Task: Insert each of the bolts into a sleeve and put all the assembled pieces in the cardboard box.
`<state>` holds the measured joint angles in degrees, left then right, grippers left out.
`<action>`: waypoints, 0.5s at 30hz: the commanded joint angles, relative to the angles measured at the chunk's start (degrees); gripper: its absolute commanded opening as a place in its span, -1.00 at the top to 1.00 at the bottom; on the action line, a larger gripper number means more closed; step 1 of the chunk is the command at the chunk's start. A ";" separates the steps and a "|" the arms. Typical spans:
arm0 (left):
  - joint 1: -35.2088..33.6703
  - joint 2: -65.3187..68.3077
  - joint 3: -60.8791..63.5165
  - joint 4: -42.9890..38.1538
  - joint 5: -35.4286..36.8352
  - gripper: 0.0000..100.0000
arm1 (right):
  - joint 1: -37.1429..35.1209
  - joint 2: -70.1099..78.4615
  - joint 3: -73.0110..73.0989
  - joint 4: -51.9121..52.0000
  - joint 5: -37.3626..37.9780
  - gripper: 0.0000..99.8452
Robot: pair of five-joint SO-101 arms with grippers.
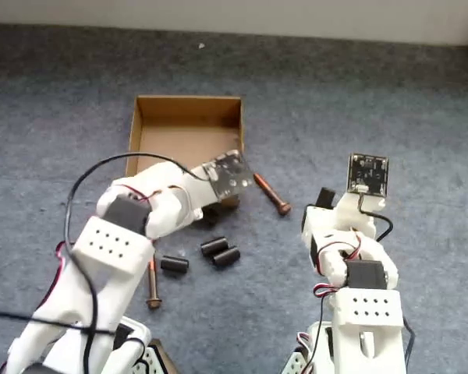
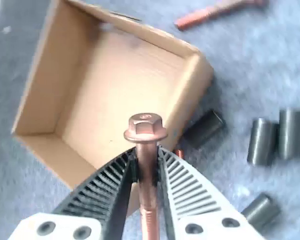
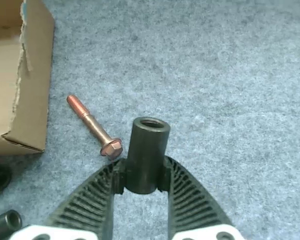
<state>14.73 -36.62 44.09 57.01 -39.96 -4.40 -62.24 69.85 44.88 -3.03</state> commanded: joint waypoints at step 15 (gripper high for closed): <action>-2.15 -19.74 0.48 0.44 40.97 0.99 | -10.59 -9.54 -3.91 5.67 -7.12 0.99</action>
<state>12.88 -53.85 44.35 57.54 -7.69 -13.98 -64.97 69.58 50.24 -9.54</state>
